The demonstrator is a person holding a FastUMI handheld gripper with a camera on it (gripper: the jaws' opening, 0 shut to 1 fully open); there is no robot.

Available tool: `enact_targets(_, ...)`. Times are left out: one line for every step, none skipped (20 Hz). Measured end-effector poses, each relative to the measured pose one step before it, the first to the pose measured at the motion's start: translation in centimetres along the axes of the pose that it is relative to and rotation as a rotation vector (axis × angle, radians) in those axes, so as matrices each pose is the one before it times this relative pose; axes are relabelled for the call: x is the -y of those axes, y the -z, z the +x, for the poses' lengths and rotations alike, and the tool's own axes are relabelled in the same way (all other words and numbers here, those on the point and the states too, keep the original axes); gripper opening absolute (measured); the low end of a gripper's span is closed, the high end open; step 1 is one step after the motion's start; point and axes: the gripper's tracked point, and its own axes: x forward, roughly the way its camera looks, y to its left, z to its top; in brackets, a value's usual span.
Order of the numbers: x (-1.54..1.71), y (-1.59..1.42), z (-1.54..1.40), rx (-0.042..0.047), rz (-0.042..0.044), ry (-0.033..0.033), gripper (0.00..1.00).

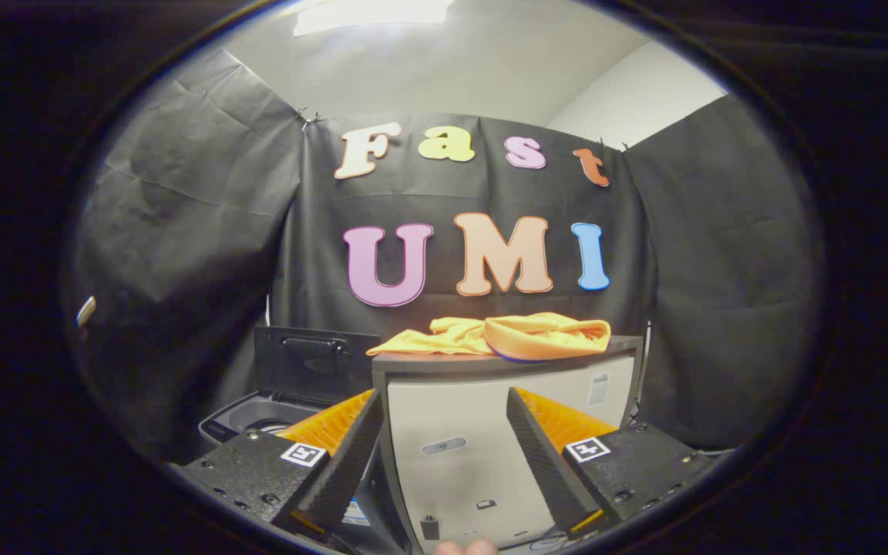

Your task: Put the clothes into the washing machine and then close the washing machine lid.

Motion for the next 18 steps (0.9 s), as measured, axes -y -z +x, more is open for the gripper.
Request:
enact_targets(0.425,-0.611,0.695,-0.00082,-0.00665,0.00702,0.97)
enact_targets(0.385,-0.558,0.893,-0.00694,-0.00519,0.00754,0.97)
enact_targets(0.275,-0.444,0.815,-0.00958,0.002,0.00534,0.97)
enact_targets(0.216,-0.408,0.763,-0.01607,0.00582,0.00604,0.97)
enact_targets(0.38,-0.442,0.76,-0.00698,-0.00026,0.009,0.97)
enact_targets(0.404,-0.449,0.822,-0.00701,-0.00263,0.00985,0.97)
enact_targets(0.452,-0.193,0.834,-0.01183,-0.00289,0.01166,0.97)
enact_targets(0.369,-0.045,0.994,-0.016,-0.00218,0.00709,0.97)
enact_targets(0.588,-0.137,0.942,-0.02144,0.00208,0.01184,0.97)
enact_targets(0.634,-0.089,0.99,-0.02231,0.00122,0.00917,0.97)
enact_targets(0.643,-0.265,1.174,-0.01916,0.00318,0.01059,0.97)
enact_targets(0.644,-0.296,1.112,-0.0142,0.00364,0.01228,0.97)
enact_targets(0.611,-0.063,1.125,-0.02767,0.00768,0.0111,0.97)
enact_targets(0.532,-0.032,1.279,-0.01854,0.00981,0.01021,0.97)
enact_targets(0.744,-0.051,1.433,-0.03047,0.00956,0.01707,0.98)
enact_targets(0.635,0.095,1.315,-0.0254,0.00524,0.00667,0.98)
enact_targets(0.455,-0.109,1.234,-0.02878,0.0052,0.00524,0.98)
enact_targets(0.353,-0.258,1.407,-0.02225,-0.00124,0.00151,0.98)
